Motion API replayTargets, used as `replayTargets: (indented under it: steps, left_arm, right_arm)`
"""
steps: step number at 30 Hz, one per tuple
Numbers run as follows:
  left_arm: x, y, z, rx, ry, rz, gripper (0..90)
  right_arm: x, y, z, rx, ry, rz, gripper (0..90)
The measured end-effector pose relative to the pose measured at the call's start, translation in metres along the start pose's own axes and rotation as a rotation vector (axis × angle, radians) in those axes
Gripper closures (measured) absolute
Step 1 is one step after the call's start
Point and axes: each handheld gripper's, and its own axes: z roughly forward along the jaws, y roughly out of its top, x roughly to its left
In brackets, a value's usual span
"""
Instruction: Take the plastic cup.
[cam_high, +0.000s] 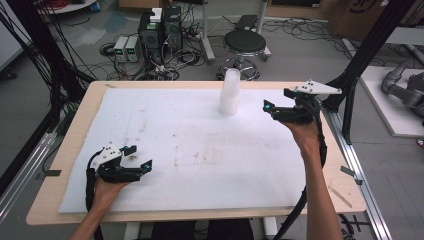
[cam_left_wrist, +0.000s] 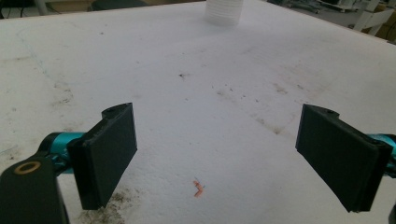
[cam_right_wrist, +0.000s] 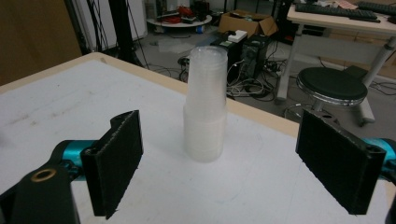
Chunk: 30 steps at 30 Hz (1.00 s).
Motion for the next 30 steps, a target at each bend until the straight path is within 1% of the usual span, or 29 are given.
replayTargets:
  steps: [1,3,6,8,9,10,12,13,15,16,20,21,22,23,28,29,30]
  left_arm:
    - [0.000,0.000,0.000,-0.001,-0.002,-0.013,12.4]
    - [0.001,0.000,0.000,-0.002,-0.005,-0.016,12.4]
    - [0.001,0.000,0.000,-0.003,-0.004,-0.022,12.4]
    - [0.002,0.000,0.001,0.005,-0.008,-0.019,12.4]
    - [0.002,0.000,0.001,0.007,-0.007,-0.019,12.4]
    - [0.002,0.000,0.001,0.007,-0.007,-0.019,12.4]
    - [0.002,0.000,0.001,0.007,-0.005,-0.019,12.4]
    - [0.002,0.000,0.001,0.007,-0.005,-0.018,12.4]
    - [0.002,0.000,0.001,0.008,-0.005,-0.017,12.4]
    - [0.002,0.000,0.001,0.007,-0.006,-0.017,12.4]
    - [0.002,0.000,0.001,0.009,-0.005,-0.022,12.4]
    - [0.002,0.000,0.001,0.010,-0.007,-0.024,12.4]
    - [0.002,0.000,0.001,0.012,-0.007,-0.022,12.3]
    - [0.002,0.000,0.002,0.012,-0.005,-0.030,12.4]
    - [0.002,0.001,0.002,0.024,-0.009,-0.025,12.4]
    - [0.002,0.001,0.002,0.024,-0.009,-0.025,12.4]
    - [0.003,0.001,0.002,0.025,-0.008,-0.025,12.4]
  right_arm:
    - [-0.004,0.006,0.005,0.001,0.002,0.004,14.7]
    - [-0.008,0.012,0.011,0.001,0.006,0.009,14.6]
    - [-0.012,0.021,0.021,0.028,0.022,0.012,13.9]
    - [-0.014,0.028,0.027,0.024,0.025,-0.004,13.9]
    - [-0.015,0.031,0.030,0.026,0.031,0.000,13.9]
    - [-0.017,0.035,0.034,0.037,0.034,-0.007,13.9]
    - [-0.018,0.043,0.040,0.028,0.037,-0.016,13.9]
    - [-0.018,0.046,0.043,0.033,0.046,-0.007,13.7]
    - [-0.019,0.053,0.050,0.042,0.041,-0.026,13.5]
    - [-0.019,0.056,0.053,0.040,0.052,-0.016,13.5]
    - [-0.020,0.064,0.068,0.073,0.057,-0.021,13.4]
    - [-0.021,0.066,0.072,0.073,0.062,-0.026,13.4]
    - [-0.022,0.068,0.075,0.074,0.063,-0.022,13.5]
    - [-0.022,0.070,0.078,0.076,0.062,-0.023,13.4]
    - [-0.023,0.081,0.093,0.097,0.064,-0.023,13.4]
    - [-0.023,0.081,0.093,0.097,0.064,-0.023,13.4]
    - [-0.022,0.085,0.099,0.098,0.069,-0.026,13.4]
